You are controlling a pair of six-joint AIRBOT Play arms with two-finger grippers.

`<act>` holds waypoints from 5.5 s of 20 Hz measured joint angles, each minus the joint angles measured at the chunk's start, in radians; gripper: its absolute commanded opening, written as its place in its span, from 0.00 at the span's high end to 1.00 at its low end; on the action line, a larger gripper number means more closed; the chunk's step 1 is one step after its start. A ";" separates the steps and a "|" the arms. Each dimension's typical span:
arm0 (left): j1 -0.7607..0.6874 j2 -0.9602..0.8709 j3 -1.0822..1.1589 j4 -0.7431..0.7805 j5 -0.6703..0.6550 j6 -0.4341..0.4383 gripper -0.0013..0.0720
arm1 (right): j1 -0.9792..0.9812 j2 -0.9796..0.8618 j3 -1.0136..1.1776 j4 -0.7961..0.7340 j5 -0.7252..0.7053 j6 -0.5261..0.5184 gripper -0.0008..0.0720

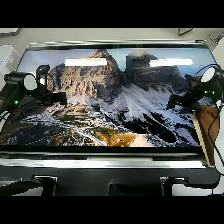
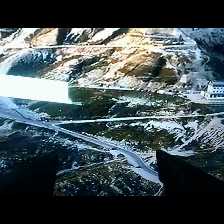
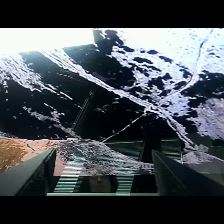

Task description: Fold the clothes and pants, and hang the long-sleeved shirts on hangers.

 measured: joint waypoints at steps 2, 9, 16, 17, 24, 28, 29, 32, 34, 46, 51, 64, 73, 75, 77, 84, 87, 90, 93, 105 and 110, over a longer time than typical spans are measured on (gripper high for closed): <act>0.000 0.000 0.000 0.000 0.000 0.000 0.03 | 0.000 0.000 0.000 0.000 0.000 0.000 0.07; 0.000 0.000 0.000 0.000 0.000 0.000 0.03 | 0.000 0.000 0.000 0.000 0.000 0.000 0.07; 0.000 0.000 0.000 0.000 0.000 0.000 0.03 | 0.000 0.000 0.000 0.000 0.000 0.000 0.07; 0.000 0.000 0.000 0.000 0.000 0.000 0.03 | 0.000 0.000 0.000 0.000 -0.001 0.000 0.07; 0.000 0.000 -0.001 -0.001 0.028 0.000 0.03 | 0.000 0.000 0.000 0.007 -0.109 0.000 0.07; 0.013 -0.011 0.005 0.045 0.173 0.001 0.01 | 0.000 0.000 0.000 0.003 -0.202 0.000 0.07; 0.040 -0.018 0.028 0.079 0.214 0.006 0.01 | 0.000 0.000 0.000 0.003 -0.235 0.000 0.07; 0.241 -0.078 0.172 0.119 0.209 0.019 0.01 | 0.000 -0.001 0.000 -0.001 -0.310 0.000 0.07; 0.449 -0.140 0.262 0.057 0.137 -0.006 0.01 | 0.000 -0.003 0.000 0.003 -0.333 0.000 0.07; 0.898 -0.511 0.330 -0.428 0.237 0.127 0.01 | 0.000 -0.017 0.000 0.138 -0.273 0.040 0.07; 0.845 -0.612 0.333 -0.559 0.307 0.224 0.95 | 0.000 -0.017 0.000 0.178 -0.148 0.077 0.07; 0.732 -0.120 0.330 -0.602 0.281 0.256 0.94 | 0.000 -0.014 0.000 0.202 0.089 0.121 0.07; 0.000 0.387 0.282 -0.384 0.251 0.087 0.94 | 0.000 0.207 0.000 0.161 0.069 -0.023 0.07; -0.209 0.416 0.225 -0.222 0.251 -0.043 0.94 | 0.000 0.279 0.000 0.142 0.055 -0.038 0.07; -0.380 0.421 0.141 -0.070 0.264 -0.183 0.94 | 0.000 0.343 0.000 0.134 0.037 -0.045 0.07; -0.562 0.268 -0.217 0.098 0.308 -0.496 0.04 | 0.000 0.456 -0.003 0.139 0.068 -0.032 0.03; -0.489 0.193 -0.271 0.012 0.313 -0.455 0.01 | 0.000 0.459 -0.036 0.141 0.078 -0.024 0.02; -0.304 0.167 -0.241 -0.129 0.293 -0.228 0.01 | 0.000 0.453 -0.118 0.138 0.080 -0.009 0.02; -0.047 0.156 -0.214 -0.313 0.189 0.002 0.01 | 0.000 0.447 -0.232 0.138 0.037 0.010 0.02; 0.120 0.163 -0.704 -0.884 0.195 0.372 0.01 | 0.000 0.256 -0.547 0.222 -0.190 -0.033 0.02; -0.016 0.158 -0.808 -0.961 0.337 0.403 0.01 | 0.000 0.212 -0.557 0.236 -0.238 -0.068 0.02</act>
